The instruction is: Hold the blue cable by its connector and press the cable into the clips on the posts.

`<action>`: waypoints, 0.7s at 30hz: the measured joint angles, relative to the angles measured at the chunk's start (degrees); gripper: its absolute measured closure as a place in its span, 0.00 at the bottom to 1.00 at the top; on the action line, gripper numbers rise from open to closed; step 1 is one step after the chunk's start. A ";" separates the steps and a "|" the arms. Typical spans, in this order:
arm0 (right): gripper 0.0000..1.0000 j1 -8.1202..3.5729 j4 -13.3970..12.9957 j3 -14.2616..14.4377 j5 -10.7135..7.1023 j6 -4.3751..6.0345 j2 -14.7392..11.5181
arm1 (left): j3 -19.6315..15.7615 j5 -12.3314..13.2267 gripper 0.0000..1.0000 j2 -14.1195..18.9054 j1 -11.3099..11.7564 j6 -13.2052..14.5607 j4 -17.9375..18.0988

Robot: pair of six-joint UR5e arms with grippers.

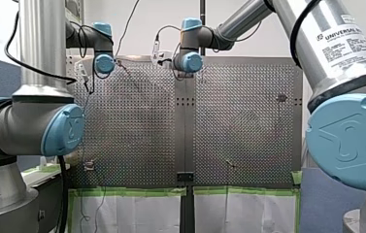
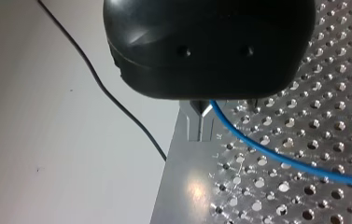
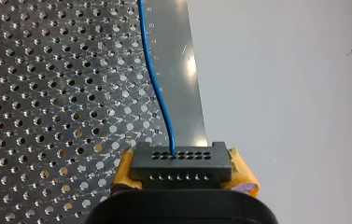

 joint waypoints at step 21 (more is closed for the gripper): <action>1.00 -0.17 0.00 -0.24 1.14 0.02 1.53 | 1.59 4.30 1.00 -2.70 3.33 -0.11 1.00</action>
